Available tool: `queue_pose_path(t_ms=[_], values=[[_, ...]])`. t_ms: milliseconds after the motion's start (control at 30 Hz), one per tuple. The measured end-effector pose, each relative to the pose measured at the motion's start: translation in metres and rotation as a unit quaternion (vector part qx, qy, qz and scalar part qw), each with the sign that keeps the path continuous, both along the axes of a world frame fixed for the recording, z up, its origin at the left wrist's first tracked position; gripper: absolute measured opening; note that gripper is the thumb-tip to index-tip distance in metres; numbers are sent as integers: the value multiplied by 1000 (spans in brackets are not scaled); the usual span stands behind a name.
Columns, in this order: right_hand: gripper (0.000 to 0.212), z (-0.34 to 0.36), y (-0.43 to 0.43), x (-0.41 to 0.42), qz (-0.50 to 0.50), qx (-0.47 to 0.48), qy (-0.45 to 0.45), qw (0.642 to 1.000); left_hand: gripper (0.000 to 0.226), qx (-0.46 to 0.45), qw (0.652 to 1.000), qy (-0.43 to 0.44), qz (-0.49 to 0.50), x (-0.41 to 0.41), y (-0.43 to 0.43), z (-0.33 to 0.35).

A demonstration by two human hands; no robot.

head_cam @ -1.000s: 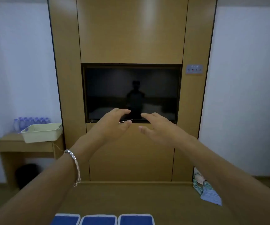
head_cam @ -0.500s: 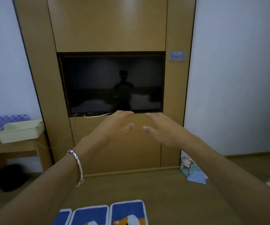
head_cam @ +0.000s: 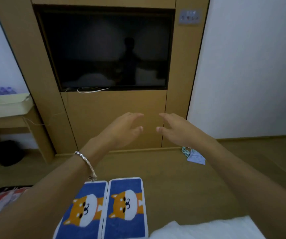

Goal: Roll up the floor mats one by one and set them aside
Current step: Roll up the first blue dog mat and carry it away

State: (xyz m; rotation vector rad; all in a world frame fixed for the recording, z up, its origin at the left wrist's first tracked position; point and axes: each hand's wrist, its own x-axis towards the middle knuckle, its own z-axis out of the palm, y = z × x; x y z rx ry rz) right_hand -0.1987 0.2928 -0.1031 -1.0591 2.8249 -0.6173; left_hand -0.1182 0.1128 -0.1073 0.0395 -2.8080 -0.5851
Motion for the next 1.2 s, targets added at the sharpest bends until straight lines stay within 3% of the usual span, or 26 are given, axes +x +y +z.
queue_pose_path(t_ms=[267, 633, 1000, 1200], values=[[64, -43, -115, -5, 68, 40, -36, 996, 56, 34, 995, -69, 64, 4, -94, -40], [62, -91, -292, -15, 95, 106, -70, 987, 55, 48, 985, -156, 49, -10, -263, -89], [56, -138, -302, -64, 50, 135, -127, 981, 52, 77, 974, -214, -9, -67, -282, -134], [58, -189, -299, -106, 64, 132, -193, 970, 53, 107, 950, -292, -2, -103, -272, -179]])
